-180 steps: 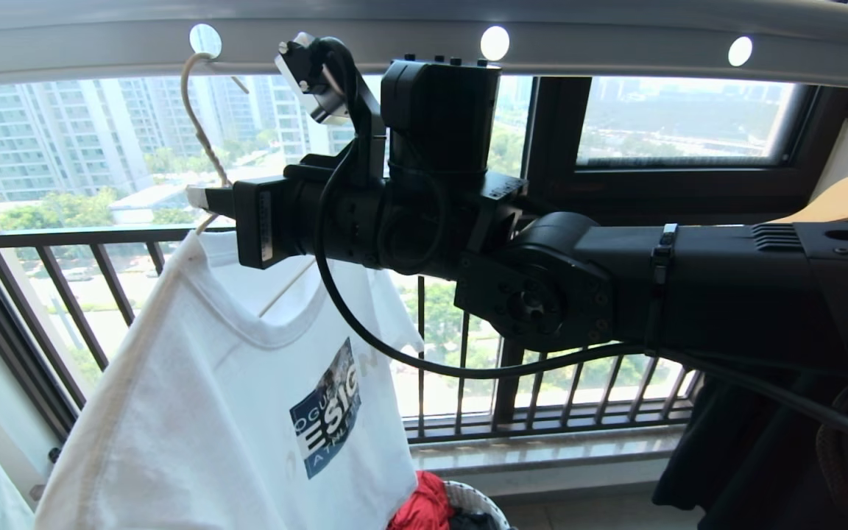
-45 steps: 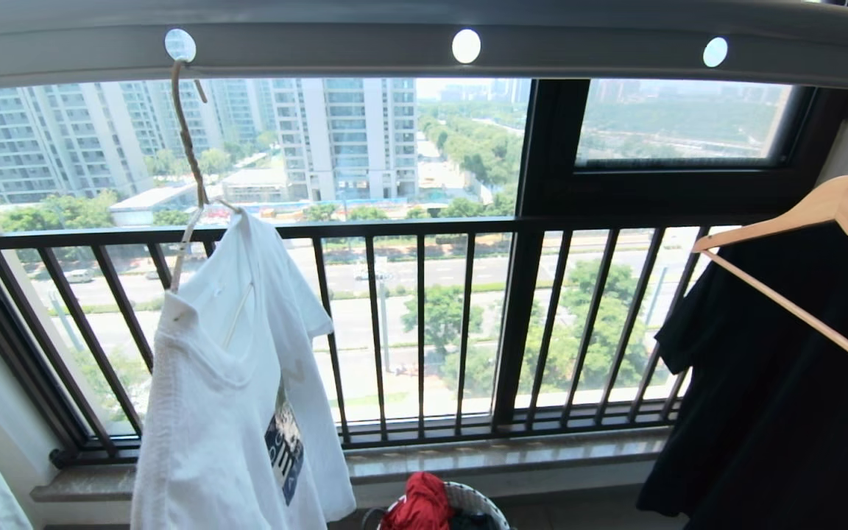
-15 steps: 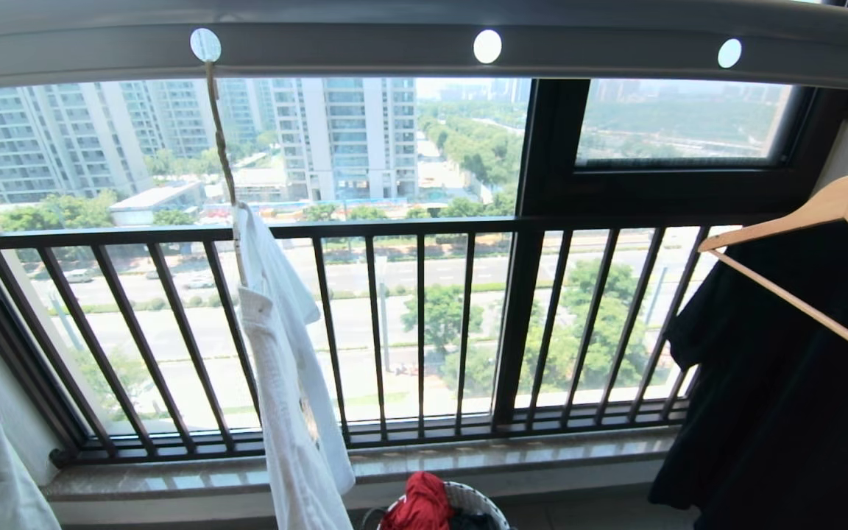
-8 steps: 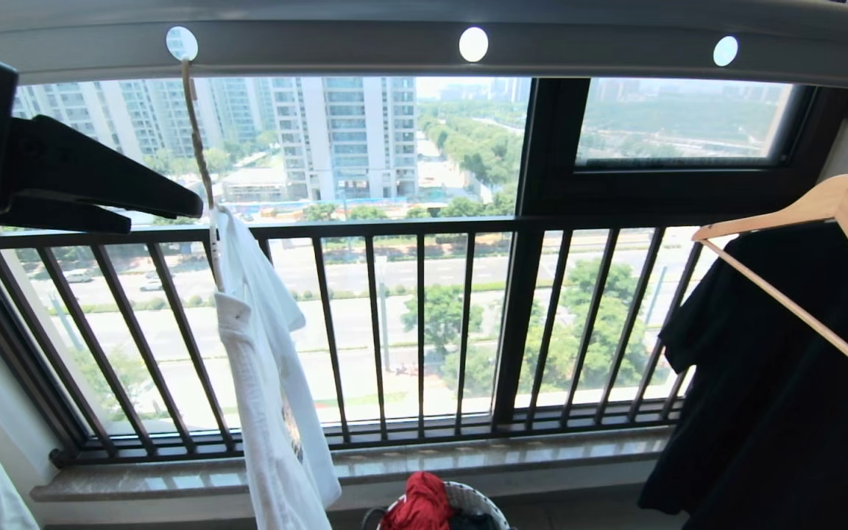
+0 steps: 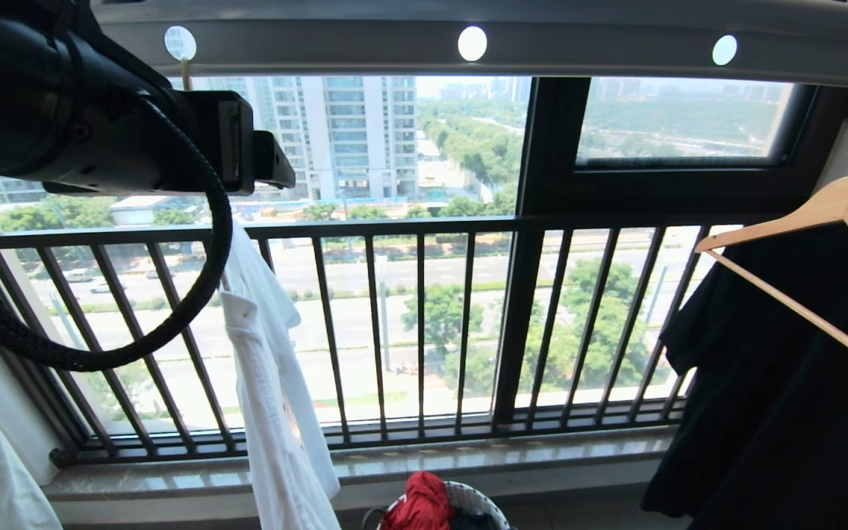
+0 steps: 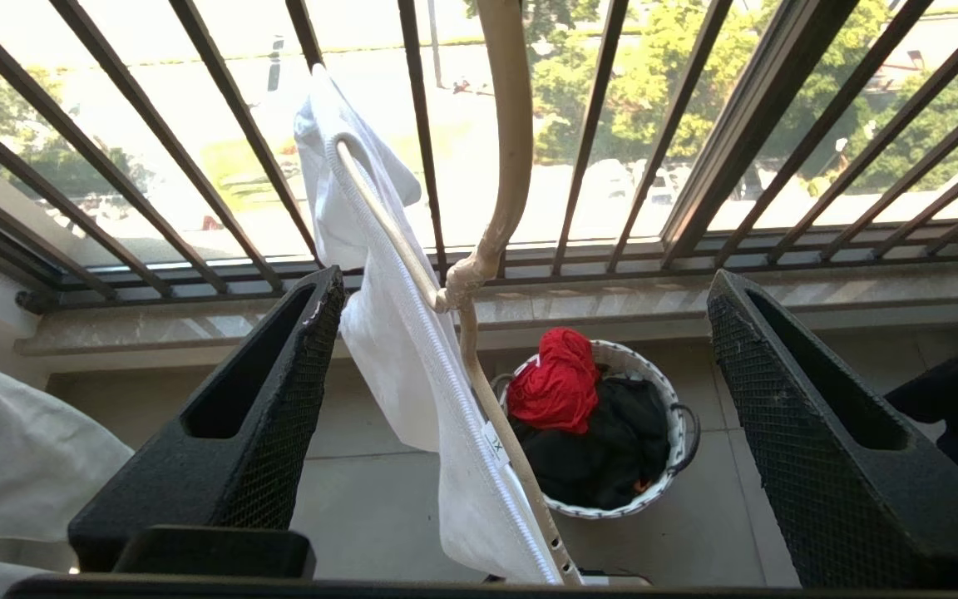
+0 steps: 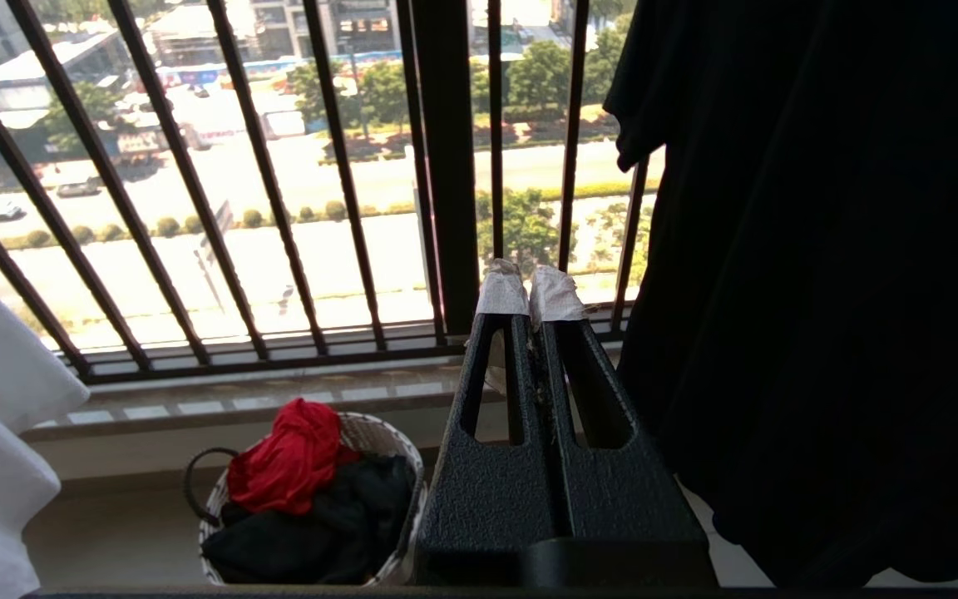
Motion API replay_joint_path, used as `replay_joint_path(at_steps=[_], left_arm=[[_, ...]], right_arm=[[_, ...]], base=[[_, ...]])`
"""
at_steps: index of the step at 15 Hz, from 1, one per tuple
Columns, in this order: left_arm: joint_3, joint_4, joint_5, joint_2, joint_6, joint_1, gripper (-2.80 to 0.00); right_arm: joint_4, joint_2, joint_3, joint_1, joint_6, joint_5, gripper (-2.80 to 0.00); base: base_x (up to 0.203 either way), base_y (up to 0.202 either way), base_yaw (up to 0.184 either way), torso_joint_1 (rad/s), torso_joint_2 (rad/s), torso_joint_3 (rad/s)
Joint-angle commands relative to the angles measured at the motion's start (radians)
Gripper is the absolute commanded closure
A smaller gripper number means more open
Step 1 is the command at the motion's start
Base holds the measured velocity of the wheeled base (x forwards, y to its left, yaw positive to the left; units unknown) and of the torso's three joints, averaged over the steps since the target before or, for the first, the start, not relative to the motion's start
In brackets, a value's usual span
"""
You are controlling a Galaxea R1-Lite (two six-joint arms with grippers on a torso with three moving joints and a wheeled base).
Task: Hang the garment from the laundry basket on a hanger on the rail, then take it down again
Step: Take the clothes off the clothes rack
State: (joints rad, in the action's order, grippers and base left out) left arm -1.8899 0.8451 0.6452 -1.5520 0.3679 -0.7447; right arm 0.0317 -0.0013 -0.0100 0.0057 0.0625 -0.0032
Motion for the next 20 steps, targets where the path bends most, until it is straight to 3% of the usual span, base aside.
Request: replay_joint_path(at_steps=[1,3,6,7,15,20], left_arm=[[0.021,0.005,0.032,-0.023,0.002,-0.006,-2.8],[0.063,-0.01,0.091,-0.031,0.002,-0.007,-2.8],[0.124,-0.127,0.134,-0.031,-0.005,-0.007,-2.8],[0.128,-0.145,0.145,-0.03,-0.014,-0.007,0.0],[0.126,-0.181,0.146,-0.073,-0.03,-0.005,0.0],[0.129,-0.275,0.135,-0.007,-0.092,0.006,0.0]], right_arm=[[0.001,0.001,0.001,0.0,0.0,0.0,0.0],[0.001,0.0,0.001,0.0,0.0,0.0,0.0],[0.001,0.0,-0.001,0.0,0.0,0.0,0.0],[0.001,0.001,0.0,0.0,0.0,0.0,0.0],[0.001,0.001,0.0,0.0,0.0,0.0,0.0],[0.001,0.0,0.001,0.0,0.0,0.0,0.0]], base=[[0.0,0.0,0.0,0.0,0.0,0.0],[0.0,0.0,0.0,0.0,0.0,0.0],[0.0,0.0,0.0,0.0,0.0,0.0],[0.0,0.0,0.0,0.0,0.0,0.0],[0.0,0.0,0.0,0.0,0.0,0.0],[0.0,0.0,0.0,0.0,0.0,0.0]])
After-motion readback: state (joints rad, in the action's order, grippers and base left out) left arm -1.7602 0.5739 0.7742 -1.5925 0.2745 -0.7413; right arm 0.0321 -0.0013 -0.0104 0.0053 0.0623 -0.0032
